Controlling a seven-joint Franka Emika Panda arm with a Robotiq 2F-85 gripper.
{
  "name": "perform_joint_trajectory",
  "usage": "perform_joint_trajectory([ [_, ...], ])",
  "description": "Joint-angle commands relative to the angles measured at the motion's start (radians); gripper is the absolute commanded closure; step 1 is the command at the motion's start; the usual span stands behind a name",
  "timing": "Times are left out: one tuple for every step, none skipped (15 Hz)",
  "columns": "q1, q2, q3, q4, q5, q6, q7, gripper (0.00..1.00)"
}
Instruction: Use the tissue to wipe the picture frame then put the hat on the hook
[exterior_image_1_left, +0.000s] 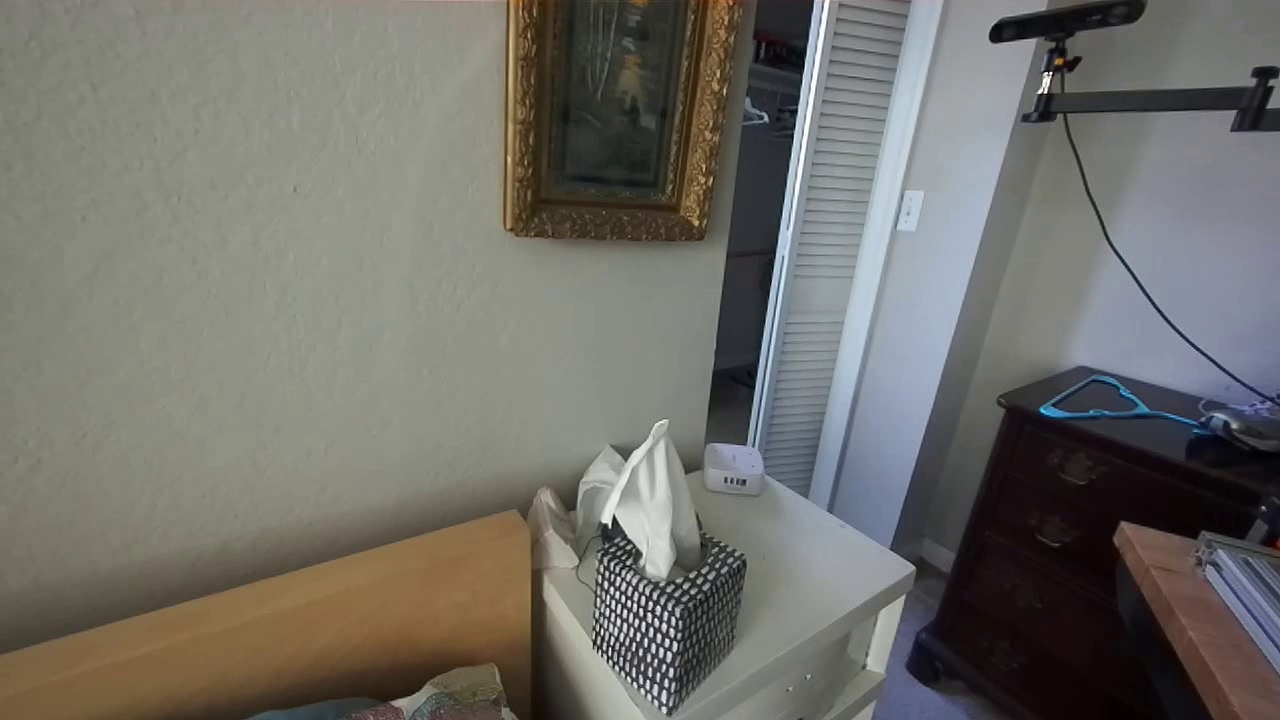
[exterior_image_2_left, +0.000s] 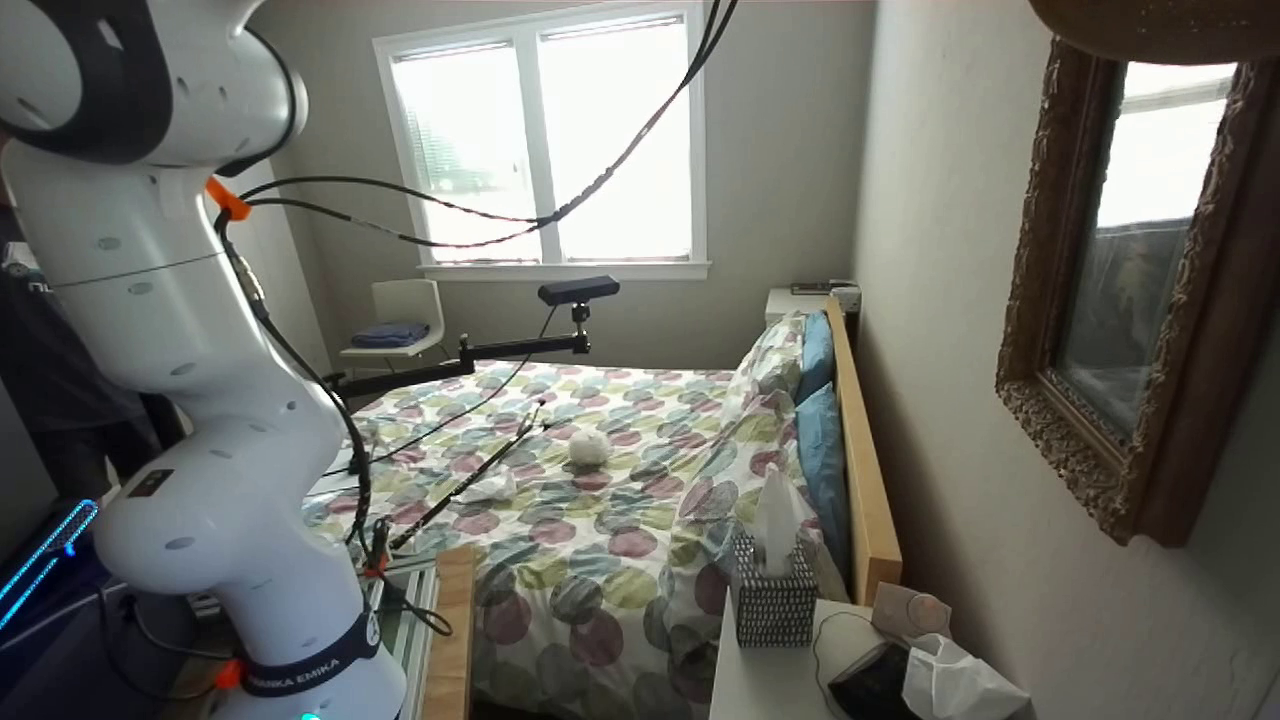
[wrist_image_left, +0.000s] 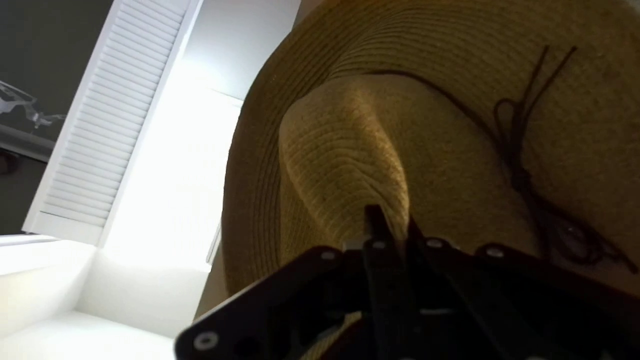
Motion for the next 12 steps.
perform_joint_trajectory([
  [-0.013,-0.061,-0.034,-0.032,0.056,0.024,-0.008,0.98],
  [-0.012,-0.071,-0.043,-0.041,0.057,0.025,-0.010,0.98],
  [-0.010,-0.081,-0.051,-0.055,0.061,0.026,-0.006,0.98],
  [-0.006,-0.088,-0.057,-0.065,0.066,0.027,-0.008,0.98],
  [-0.001,-0.093,-0.060,-0.076,0.069,0.033,-0.011,0.98],
  [0.002,-0.098,-0.059,-0.088,0.064,0.034,-0.016,0.98],
  [0.007,-0.102,-0.058,-0.102,0.070,0.032,-0.020,0.98],
  [0.014,-0.104,-0.056,-0.120,0.074,0.026,-0.028,0.98],
  [0.021,-0.106,-0.054,-0.136,0.077,0.025,-0.027,0.98],
  [0.030,-0.104,-0.051,-0.151,0.080,0.036,-0.027,0.98],
  [0.034,-0.101,-0.050,-0.162,0.077,0.046,-0.022,0.98],
  [0.040,-0.098,-0.049,-0.171,0.078,0.051,-0.021,0.98],
])
